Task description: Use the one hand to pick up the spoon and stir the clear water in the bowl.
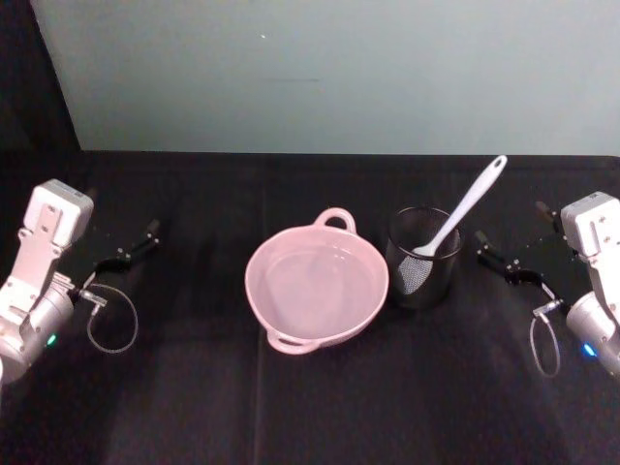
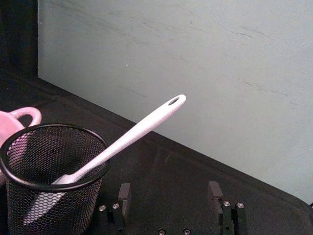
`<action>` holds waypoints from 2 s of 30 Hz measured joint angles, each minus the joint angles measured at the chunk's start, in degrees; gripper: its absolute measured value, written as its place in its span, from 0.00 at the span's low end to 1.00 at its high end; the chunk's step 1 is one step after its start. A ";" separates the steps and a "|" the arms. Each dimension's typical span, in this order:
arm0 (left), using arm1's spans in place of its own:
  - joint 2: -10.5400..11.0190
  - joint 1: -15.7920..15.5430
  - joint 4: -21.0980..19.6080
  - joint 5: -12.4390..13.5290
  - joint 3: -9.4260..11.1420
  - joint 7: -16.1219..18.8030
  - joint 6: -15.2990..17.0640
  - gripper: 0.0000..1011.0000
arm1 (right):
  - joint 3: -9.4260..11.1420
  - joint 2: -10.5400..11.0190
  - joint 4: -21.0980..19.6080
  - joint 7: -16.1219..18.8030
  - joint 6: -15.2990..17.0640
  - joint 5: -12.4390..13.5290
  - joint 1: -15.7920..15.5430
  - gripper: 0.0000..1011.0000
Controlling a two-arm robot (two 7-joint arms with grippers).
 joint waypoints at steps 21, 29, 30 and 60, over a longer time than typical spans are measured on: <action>0.00 0.00 0.00 0.00 0.00 0.00 0.00 1.00 | 0.00 0.00 0.00 0.00 0.00 0.00 0.00 0.99; 0.00 0.00 0.00 0.00 0.00 0.00 0.00 1.00 | 0.00 0.00 0.00 0.00 0.00 0.00 0.00 0.99; 0.00 0.00 0.00 0.00 0.00 0.00 0.00 1.00 | 0.00 0.00 0.00 0.00 0.00 0.00 0.00 0.99; 0.00 0.00 0.00 0.00 0.00 0.00 0.00 1.00 | 13.78 -8.86 1.91 22.21 0.19 34.58 -3.99 0.99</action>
